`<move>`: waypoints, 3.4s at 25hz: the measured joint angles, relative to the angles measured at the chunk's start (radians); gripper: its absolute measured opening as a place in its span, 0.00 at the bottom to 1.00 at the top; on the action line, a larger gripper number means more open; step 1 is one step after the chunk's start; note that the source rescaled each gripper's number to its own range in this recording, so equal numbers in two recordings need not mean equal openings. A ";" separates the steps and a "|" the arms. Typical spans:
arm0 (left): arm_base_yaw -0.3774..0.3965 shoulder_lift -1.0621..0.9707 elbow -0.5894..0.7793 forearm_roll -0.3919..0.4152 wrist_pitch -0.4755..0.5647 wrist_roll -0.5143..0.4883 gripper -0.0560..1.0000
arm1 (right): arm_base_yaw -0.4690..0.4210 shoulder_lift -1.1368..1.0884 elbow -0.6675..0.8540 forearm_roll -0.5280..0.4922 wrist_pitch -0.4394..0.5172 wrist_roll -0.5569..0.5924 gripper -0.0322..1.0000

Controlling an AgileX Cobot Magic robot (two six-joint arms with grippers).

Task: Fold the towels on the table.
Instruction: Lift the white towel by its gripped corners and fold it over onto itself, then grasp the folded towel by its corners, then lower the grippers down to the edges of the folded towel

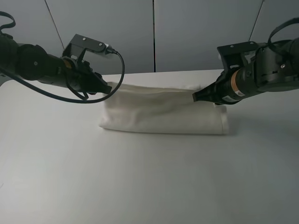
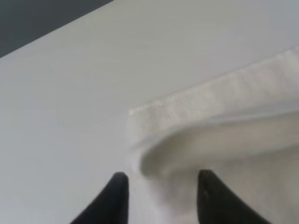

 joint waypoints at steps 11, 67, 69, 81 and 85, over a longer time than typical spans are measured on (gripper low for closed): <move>0.003 0.000 0.000 -0.018 -0.015 0.000 0.92 | 0.000 0.000 0.000 -0.013 0.029 0.116 0.99; 0.138 0.433 -0.576 -0.077 0.739 -0.092 0.90 | -0.081 0.076 -0.342 1.218 0.578 -1.095 1.00; 0.131 0.445 -0.582 -0.024 0.744 -0.119 0.90 | -0.081 0.076 -0.344 1.218 0.575 -1.095 1.00; 0.129 0.458 -0.643 0.002 0.822 -0.135 0.85 | -0.081 0.076 -0.344 1.218 0.567 -1.124 1.00; 0.129 0.459 -0.699 -0.002 0.881 -0.109 0.85 | -0.081 0.076 -0.344 1.218 0.569 -1.127 1.00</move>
